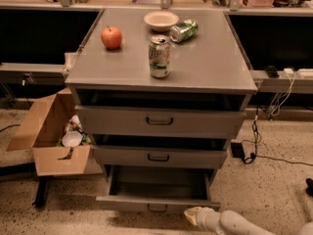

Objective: Close bottom drawer

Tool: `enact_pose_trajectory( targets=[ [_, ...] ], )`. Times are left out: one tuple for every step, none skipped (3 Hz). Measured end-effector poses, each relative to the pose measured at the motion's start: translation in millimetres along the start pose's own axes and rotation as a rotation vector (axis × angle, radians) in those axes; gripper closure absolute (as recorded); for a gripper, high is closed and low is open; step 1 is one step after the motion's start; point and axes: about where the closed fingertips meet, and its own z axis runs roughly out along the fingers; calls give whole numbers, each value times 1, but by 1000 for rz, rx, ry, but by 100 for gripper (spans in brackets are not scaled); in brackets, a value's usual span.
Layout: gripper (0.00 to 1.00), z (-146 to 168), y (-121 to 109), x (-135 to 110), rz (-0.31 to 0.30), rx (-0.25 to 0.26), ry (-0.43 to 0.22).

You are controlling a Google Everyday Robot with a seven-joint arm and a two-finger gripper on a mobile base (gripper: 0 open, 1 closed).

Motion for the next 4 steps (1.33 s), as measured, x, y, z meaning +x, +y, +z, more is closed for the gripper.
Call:
enact_pose_trajectory(
  targets=[
    [100, 14, -6, -14, 39, -5, -23],
    [100, 14, -6, -14, 39, -5, -23],
    [100, 18, -24, -18, 125, 82, -92],
    [100, 18, -23, -17, 125, 82, -92]
  ],
)
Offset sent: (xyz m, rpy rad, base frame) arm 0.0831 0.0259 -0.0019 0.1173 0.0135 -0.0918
